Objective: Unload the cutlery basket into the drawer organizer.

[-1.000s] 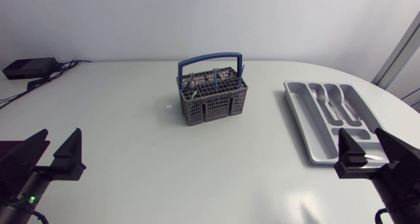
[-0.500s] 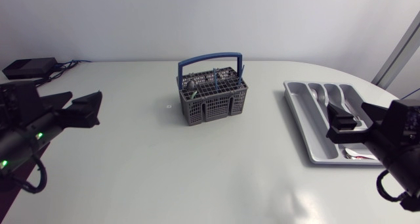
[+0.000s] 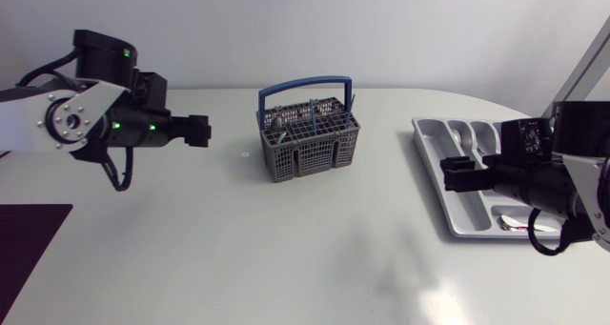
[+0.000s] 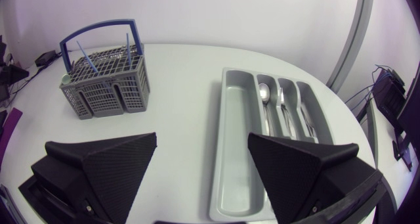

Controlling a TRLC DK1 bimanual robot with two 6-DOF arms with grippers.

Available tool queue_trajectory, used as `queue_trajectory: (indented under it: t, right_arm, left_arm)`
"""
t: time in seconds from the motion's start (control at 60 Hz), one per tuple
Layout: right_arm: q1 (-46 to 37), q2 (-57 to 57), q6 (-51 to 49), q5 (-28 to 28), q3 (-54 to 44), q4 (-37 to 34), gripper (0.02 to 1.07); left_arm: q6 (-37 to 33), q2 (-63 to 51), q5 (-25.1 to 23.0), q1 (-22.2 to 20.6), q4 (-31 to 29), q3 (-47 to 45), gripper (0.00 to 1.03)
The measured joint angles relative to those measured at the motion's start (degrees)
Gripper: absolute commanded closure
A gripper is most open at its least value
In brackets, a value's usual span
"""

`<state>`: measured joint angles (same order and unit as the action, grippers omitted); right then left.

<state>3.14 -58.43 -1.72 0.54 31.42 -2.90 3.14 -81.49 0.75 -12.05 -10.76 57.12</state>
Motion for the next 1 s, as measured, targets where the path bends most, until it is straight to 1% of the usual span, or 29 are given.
queue_trajectory:
  t: [0.083, 0.15, 0.183, 0.217, 0.267, 0.383, 0.433, 0.483, 0.533, 0.6, 0.667, 0.717, 0.783, 0.85, 0.883, 0.95, 1.0]
  right_arm:
    - [1.4, -0.9, -0.1, 0.4, 0.8, -0.5, 0.07]
    - [2.3, -2.4, -0.5, 0.5, 2.4, -2.2, 0.07]
    - [2.6, -3.3, -1.2, 0.6, 3.1, -3.2, 0.07]
    - [3.0, -4.4, -1.9, 0.7, 4.1, -3.7, 0.07]
    - [3.6, -6.4, -3.6, 1.2, 5.6, -4.2, 0.07]
    - [4.4, -8.5, -7.6, 1.2, 6.9, -4.7, 0.07]
    - [4.9, -8.8, -8.7, 1.2, 7.1, -4.9, 0.07]
    - [5.2, -9.2, -9.5, 1.2, 7.4, -4.9, 0.07]
    - [5.5, -9.9, -10.4, 1.5, 7.8, -4.9, 0.07]
    - [5.7, -11.0, -10.8, 2.4, 8.4, -4.8, 0.07]
    - [6.3, -12.2, -11.2, 2.7, 8.8, -4.8, 0.07]
    - [6.8, -13.0, -11.5, 2.7, 8.8, -4.8, 0.07]
    - [7.1, -13.7, -11.6, 2.7, 8.8, -4.8, 0.07]
    - [7.3, -13.9, -11.6, 2.7, 8.8, -4.7, 0.07]
    - [7.3, -13.9, -11.7, 3.0, 8.8, -4.7, 0.07]
    - [7.3, -13.9, -11.8, 3.5, 8.8, -4.6, 0.07]
    - [7.3, -13.9, -11.9, 3.8, 8.8, -4.6, 0.07]
  left_arm:
    - [-3.9, -4.3, 0.1, -2.3, -2.6, 4.5, 0.12]
    - [-7.9, -8.4, 0.2, -3.9, -6.7, 9.9, 0.11]
    - [-9.0, -10.5, 0.2, -4.4, -8.8, 12.7, 0.1]
    - [-9.8, -12.7, 0.2, -4.9, -11.0, 15.8, 0.08]
    - [-11.0, -17.2, 0.2, -5.2, -14.4, 21.6, 0.07]
    - [-12.0, -22.9, 0.1, -4.9, -14.9, 27.6, 0.08]
    - [-12.1, -24.3, -1.4, -4.7, -14.8, 28.9, 0.1]
    - [-12.2, -25.4, -4.0, -4.3, -14.1, 29.6, 0.1]
    - [-12.2, -26.3, -5.6, -4.1, -12.2, 29.7, 0.12]
    - [-12.2, -27.1, -7.0, -4.1, -9.6, 29.7, 0.18]
    - [-12.2, -27.7, -8.7, -4.0, -6.6, 29.7, 0.18]
    - [-12.2, -28.0, -9.8, -4.0, -4.2, 29.7, 0.23]
    - [-12.2, -28.1, -12.6, -3.8, -1.4, 29.7, 0.28]
    - [-12.2, -28.1, -13.2, -3.8, 0.9, 29.6, 0.29]
    - [-12.2, -28.2, -13.6, -3.8, 2.0, 29.6, 0.35]
    - [-12.2, -28.5, -13.9, -3.8, 3.5, 29.4, 0.45]
    - [-12.2, -28.7, -14.0, -3.8, 4.0, 29.1, 0.49]
